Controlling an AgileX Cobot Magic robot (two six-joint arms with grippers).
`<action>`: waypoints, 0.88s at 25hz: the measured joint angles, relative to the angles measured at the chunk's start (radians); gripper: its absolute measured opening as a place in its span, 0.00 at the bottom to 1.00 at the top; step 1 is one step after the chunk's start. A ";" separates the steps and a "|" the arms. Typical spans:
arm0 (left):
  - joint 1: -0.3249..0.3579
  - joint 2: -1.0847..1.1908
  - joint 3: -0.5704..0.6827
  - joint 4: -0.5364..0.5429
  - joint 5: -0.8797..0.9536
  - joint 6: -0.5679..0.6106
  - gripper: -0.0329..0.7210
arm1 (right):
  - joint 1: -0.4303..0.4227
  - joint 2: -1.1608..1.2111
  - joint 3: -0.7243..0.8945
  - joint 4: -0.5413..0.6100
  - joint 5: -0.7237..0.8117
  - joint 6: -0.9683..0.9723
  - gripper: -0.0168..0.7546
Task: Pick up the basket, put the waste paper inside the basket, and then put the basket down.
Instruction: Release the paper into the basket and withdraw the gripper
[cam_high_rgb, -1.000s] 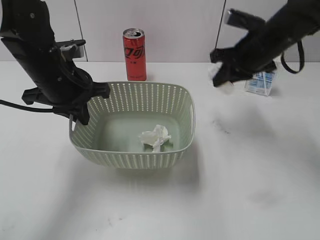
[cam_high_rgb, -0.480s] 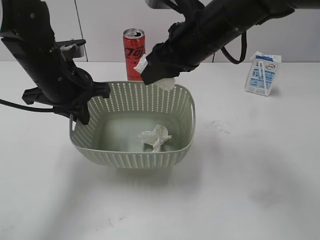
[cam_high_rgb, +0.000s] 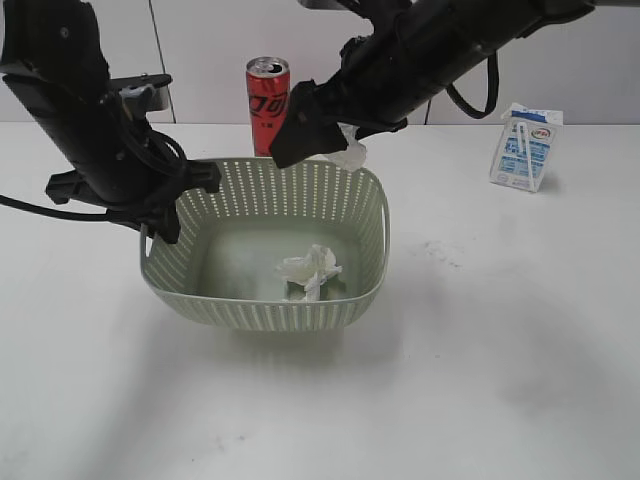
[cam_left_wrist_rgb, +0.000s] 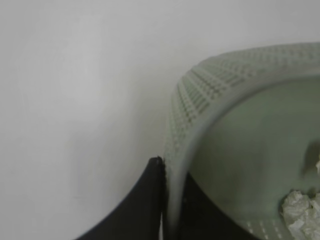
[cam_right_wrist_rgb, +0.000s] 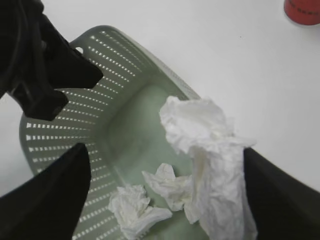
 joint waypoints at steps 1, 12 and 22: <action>0.000 0.000 0.000 0.000 0.000 0.000 0.03 | 0.000 0.000 -0.006 0.000 0.014 0.004 0.85; 0.000 0.000 0.000 0.000 -0.007 0.000 0.03 | 0.051 -0.001 -0.021 -0.303 0.162 -0.140 0.85; 0.000 0.000 0.000 0.000 -0.007 0.000 0.03 | 0.221 -0.001 -0.021 -0.481 0.048 -0.433 0.85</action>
